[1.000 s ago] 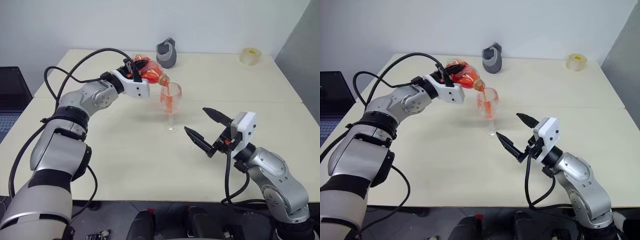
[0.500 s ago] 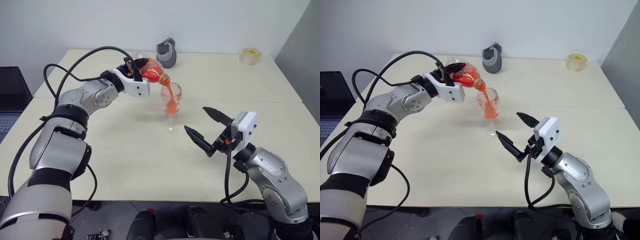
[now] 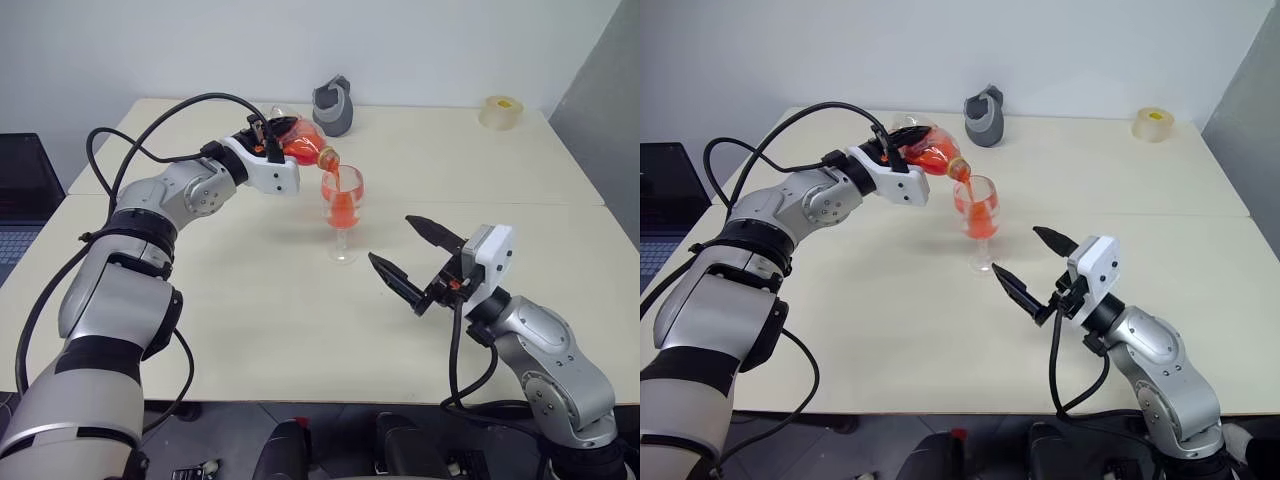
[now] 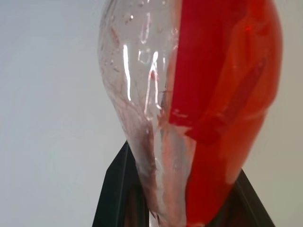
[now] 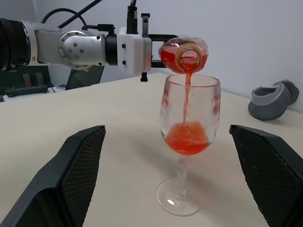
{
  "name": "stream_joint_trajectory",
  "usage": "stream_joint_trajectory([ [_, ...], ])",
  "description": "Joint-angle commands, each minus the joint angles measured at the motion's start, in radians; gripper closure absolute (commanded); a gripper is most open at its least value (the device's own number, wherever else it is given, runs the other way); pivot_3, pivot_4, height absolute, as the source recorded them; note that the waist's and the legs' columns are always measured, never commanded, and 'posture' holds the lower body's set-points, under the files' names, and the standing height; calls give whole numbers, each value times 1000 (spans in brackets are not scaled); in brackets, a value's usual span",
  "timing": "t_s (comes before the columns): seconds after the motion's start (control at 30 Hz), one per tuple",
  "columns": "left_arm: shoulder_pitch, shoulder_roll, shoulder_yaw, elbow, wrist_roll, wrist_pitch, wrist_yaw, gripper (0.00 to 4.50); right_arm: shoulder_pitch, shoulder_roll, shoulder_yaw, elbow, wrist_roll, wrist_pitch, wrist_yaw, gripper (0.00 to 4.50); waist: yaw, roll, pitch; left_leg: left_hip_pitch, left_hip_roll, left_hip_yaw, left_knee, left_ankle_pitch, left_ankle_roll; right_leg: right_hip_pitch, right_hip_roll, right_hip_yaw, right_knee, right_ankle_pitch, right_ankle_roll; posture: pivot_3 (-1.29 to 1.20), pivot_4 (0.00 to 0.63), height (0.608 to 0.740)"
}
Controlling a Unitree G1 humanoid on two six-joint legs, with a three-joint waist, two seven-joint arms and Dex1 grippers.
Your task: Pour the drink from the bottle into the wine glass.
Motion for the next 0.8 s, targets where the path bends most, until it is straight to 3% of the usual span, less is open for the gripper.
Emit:
stream_joint_trajectory([
  [0.03,-45,21,11,-5,-15,-1,17,3709,1,2,-9,-51,-2,-23,-7,0,0,0,0,0,0,0,0,0,0,0,0,0,0,0,0,0,150,740],
  [0.8,-52,24,-5,-8,5,-2,41,3730,5,5,-2,-57,-5,-20,-18,0,0,0,0,0,0,0,0,0,0,0,0,0,0,0,0,0,150,740],
])
